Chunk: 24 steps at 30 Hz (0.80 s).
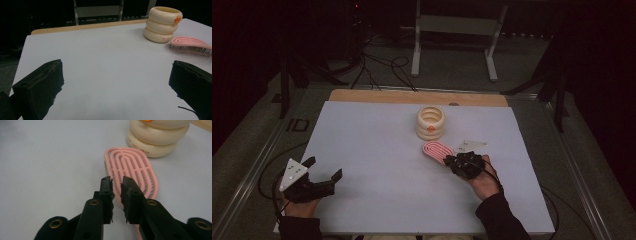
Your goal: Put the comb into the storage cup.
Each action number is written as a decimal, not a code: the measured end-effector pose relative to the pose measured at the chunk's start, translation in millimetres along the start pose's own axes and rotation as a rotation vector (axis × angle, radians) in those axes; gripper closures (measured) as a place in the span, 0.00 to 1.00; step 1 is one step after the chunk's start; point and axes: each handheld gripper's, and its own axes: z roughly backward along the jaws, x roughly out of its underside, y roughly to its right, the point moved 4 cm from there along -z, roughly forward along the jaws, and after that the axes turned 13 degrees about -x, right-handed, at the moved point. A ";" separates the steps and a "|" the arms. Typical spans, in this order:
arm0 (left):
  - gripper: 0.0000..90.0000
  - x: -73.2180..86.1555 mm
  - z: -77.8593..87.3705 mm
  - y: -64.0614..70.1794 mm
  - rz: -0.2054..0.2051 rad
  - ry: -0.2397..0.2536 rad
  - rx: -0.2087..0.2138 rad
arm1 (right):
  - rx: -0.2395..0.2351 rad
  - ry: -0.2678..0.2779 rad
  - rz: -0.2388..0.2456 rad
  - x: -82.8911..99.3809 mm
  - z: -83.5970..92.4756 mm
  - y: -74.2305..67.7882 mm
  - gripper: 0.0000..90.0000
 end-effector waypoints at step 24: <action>0.00 0.2 0.6 -0.5 0.005 0.003 -0.001 | 0.004 0.266 -0.062 0.7 65.8 13.2 0.19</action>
